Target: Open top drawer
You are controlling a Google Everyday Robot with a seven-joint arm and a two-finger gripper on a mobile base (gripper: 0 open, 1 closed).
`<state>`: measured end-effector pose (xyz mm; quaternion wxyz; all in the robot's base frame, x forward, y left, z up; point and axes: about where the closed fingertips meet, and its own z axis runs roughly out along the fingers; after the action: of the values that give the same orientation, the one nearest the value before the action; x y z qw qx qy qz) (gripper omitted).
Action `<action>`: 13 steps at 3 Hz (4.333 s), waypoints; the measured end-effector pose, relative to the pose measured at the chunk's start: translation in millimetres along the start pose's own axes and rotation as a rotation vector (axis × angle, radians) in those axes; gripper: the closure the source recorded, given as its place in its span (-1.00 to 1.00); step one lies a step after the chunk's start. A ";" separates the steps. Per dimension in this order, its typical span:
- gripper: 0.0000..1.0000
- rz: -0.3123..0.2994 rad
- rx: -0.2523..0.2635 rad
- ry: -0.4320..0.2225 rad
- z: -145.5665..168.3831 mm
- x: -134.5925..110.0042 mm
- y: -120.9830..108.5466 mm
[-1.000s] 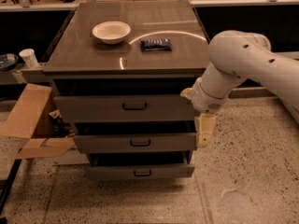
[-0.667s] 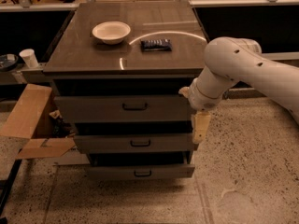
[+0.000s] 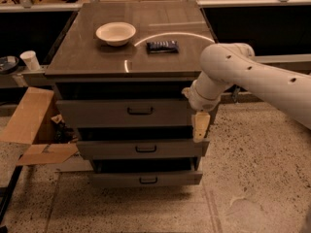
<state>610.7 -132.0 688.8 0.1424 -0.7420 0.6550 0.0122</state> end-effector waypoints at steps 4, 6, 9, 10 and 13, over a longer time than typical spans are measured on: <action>0.00 -0.035 -0.076 0.033 46.9 -4.2 -6.1; 0.92 -0.035 -0.051 0.015 18.6 -5.8 13.8; -1.00 -0.061 -0.099 0.011 24.4 -6.9 29.8; -1.00 -0.070 -0.178 0.049 27.3 -6.3 61.6; -0.18 -0.101 -0.270 0.120 8.1 -15.5 123.3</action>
Offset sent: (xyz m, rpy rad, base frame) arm 0.0467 0.0200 -0.0440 -0.0656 0.0415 0.0111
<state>489.6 -127.6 660.1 0.0024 -0.7858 0.6166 0.0487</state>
